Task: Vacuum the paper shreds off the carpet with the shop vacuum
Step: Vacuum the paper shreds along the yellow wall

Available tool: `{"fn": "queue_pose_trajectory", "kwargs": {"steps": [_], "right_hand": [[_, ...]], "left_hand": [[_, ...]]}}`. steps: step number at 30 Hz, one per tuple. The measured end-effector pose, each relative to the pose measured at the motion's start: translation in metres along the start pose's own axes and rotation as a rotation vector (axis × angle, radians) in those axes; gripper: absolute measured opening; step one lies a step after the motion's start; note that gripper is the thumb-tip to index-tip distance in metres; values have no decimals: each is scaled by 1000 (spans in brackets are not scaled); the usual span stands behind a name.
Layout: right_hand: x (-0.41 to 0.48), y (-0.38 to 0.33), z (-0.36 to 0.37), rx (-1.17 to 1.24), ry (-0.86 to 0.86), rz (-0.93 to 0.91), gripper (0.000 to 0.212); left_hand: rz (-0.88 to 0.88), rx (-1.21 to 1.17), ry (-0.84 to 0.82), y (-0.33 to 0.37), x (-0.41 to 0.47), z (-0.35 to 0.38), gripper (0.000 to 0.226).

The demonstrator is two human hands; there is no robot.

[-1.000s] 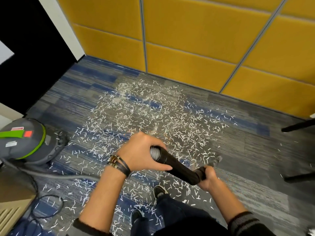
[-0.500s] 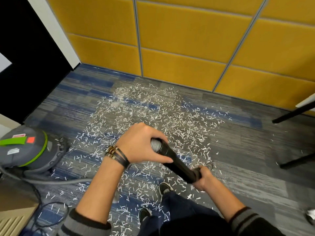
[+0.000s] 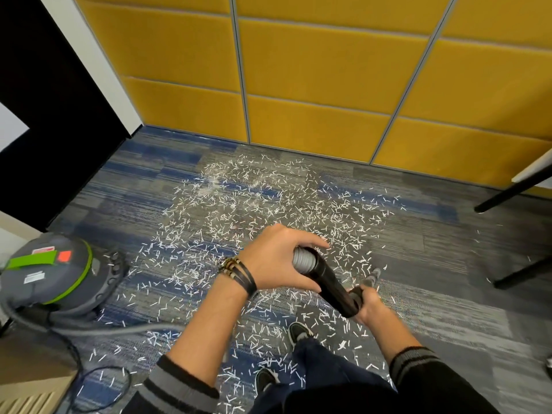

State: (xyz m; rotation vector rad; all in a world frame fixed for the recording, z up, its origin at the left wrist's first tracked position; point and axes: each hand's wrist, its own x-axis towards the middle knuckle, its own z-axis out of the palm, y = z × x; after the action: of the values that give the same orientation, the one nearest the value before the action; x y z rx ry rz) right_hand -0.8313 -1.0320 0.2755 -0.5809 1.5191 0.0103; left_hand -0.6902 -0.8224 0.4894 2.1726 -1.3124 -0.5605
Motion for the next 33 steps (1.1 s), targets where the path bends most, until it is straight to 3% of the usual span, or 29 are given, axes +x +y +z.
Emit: {"fn": "queue_pose_trajectory", "kwargs": {"steps": [3,5,7,11,15,18,27,33], "right_hand": [[-22,-9,8,31,-7,7,25],[-22,-19,10,18,-14,-43,21],[-10,-24,7,-47,10,-68,26],[0,-24,5,-55,31,-29,32],[0,-7,21,-46,19,-11,32],[-12,-3,41,-16,-76,69,32],[-8,-33,34,-95,-108,-64,15],[12,-69,27,-84,-90,-61,21]], "left_hand": [[-28,-14,93,-14,-9,-9,61],[-78,39,148,-13,-11,-9,69],[-129,133,102,-8,-10,0,74],[-173,116,4,-5,-2,26,56],[-126,160,-5,-14,0,15,51],[-114,150,91,-26,-6,-12,58],[-9,24,111,-29,-4,-24,52],[21,73,69,-22,29,-6,42]]}}
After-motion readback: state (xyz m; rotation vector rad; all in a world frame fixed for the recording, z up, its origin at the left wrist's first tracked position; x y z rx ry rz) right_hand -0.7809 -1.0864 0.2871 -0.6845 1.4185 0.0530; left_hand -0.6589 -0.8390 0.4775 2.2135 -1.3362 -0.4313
